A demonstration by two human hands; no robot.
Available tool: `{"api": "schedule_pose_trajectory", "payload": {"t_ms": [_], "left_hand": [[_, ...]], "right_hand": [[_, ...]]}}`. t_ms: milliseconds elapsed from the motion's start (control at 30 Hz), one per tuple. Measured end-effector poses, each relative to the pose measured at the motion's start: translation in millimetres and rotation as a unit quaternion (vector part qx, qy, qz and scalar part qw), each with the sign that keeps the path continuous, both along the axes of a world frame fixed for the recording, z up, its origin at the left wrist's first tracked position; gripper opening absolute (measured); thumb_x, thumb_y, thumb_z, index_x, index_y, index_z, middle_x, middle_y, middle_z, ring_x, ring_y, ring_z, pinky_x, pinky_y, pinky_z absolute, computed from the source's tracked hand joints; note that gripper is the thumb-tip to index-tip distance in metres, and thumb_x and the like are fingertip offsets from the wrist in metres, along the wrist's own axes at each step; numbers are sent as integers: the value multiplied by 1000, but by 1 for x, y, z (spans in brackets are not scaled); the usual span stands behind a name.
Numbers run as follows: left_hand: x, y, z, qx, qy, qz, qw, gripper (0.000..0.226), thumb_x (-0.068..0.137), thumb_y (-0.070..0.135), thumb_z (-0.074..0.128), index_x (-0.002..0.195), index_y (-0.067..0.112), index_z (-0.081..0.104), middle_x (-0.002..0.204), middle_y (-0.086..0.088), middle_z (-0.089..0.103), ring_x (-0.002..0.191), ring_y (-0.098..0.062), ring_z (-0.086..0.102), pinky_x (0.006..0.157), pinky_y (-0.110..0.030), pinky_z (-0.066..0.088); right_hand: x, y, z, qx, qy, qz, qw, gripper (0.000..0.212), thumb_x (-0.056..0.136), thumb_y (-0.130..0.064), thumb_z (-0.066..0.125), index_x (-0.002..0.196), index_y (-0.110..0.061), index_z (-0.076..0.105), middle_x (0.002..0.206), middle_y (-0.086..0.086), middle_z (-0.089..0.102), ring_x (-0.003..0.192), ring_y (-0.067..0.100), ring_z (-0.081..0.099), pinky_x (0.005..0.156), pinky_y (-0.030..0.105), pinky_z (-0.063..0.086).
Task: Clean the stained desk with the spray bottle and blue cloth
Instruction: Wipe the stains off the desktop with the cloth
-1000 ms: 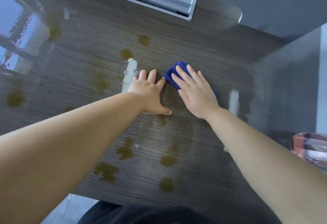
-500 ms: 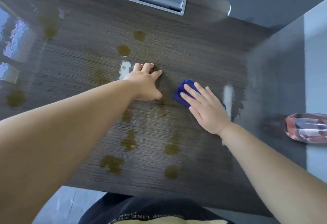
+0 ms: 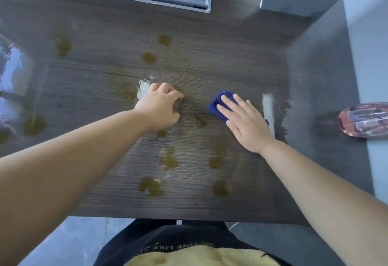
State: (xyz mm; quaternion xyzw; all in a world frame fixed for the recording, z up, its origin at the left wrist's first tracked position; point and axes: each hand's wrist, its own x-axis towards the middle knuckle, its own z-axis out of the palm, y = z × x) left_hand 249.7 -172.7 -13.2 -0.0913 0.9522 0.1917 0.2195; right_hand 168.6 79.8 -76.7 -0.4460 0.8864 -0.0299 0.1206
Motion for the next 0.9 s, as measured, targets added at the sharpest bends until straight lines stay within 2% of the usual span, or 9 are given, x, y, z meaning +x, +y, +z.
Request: {"api": "schedule_pose_trajectory", "payload": {"t_ms": [167, 233, 300, 400, 467, 633, 700, 833, 900], "left_hand": [[36, 8, -4, -39, -22, 9, 999, 63, 86, 31, 49, 145, 26, 27, 148, -3, 23, 136, -28, 16, 107, -39, 30], [41, 12, -5, -47, -20, 11, 999, 65, 86, 32, 50, 145, 25, 26, 149, -4, 21, 136, -29, 16, 109, -40, 27], [46, 15, -5, -36, -13, 15, 999, 65, 85, 32, 52, 145, 25, 27, 150, -3, 20, 137, -29, 15, 111, -40, 22], [51, 20, -4, 11, 0, 36, 999, 62, 86, 30, 52, 144, 26, 31, 149, -2, 23, 137, -29, 17, 112, -40, 21], [54, 24, -4, 28, 5, 40, 999, 60, 86, 29, 51, 143, 26, 32, 149, -2, 25, 136, -29, 19, 111, -41, 23], [65, 44, -8, 9, 0, 22, 1000, 63, 86, 31, 50, 145, 23, 28, 150, -2, 21, 137, -28, 16, 113, -38, 20], [66, 54, -7, -7, 7, 18, 1000, 64, 86, 32, 51, 145, 22, 27, 150, -3, 20, 138, -28, 15, 113, -39, 18], [65, 69, -3, -24, 6, 2, 1000, 66, 87, 34, 51, 146, 20, 25, 151, -6, 18, 139, -29, 13, 114, -41, 17], [66, 76, -2, -24, -3, -9, 1000, 65, 89, 34, 49, 147, 21, 23, 152, -5, 16, 139, -28, 12, 113, -40, 18]], "right_hand": [[-6, -50, -1, -4, 23, -355, 934, 50, 102, -27, 28, 150, -23, 16, 160, 0, 6, 145, 30, 4, 116, 48, 11], [16, -82, 0, -16, 33, -318, 947, 51, 101, -29, 31, 150, -21, 18, 159, 3, 9, 145, 32, 7, 115, 51, 13], [45, -86, -1, -13, 24, -151, 988, 50, 100, -29, 31, 149, -21, 24, 158, 3, 15, 144, 32, 11, 115, 51, 15], [48, -42, 6, 5, 9, 56, 998, 49, 98, -32, 28, 145, -21, 35, 154, 2, 28, 142, 30, 23, 112, 51, 20], [25, -7, 7, 7, 31, 0, 999, 48, 97, -29, 30, 143, -18, 39, 152, 6, 33, 139, 34, 29, 109, 56, 28], [22, -29, 2, 15, 26, -354, 935, 51, 102, -28, 28, 151, -23, 15, 160, -1, 5, 146, 28, 3, 117, 48, 9], [46, -46, 1, -2, 20, -313, 949, 52, 101, -30, 29, 151, -24, 15, 160, -1, 5, 146, 29, 3, 116, 48, 9], [70, 9, 4, 10, -1, -23, 1000, 49, 100, -31, 28, 148, -25, 25, 158, -3, 15, 145, 25, 9, 115, 45, 10], [61, 48, 2, 12, 10, -58, 998, 50, 99, -32, 24, 147, -24, 29, 156, -1, 20, 144, 26, 15, 116, 50, 16]]}}
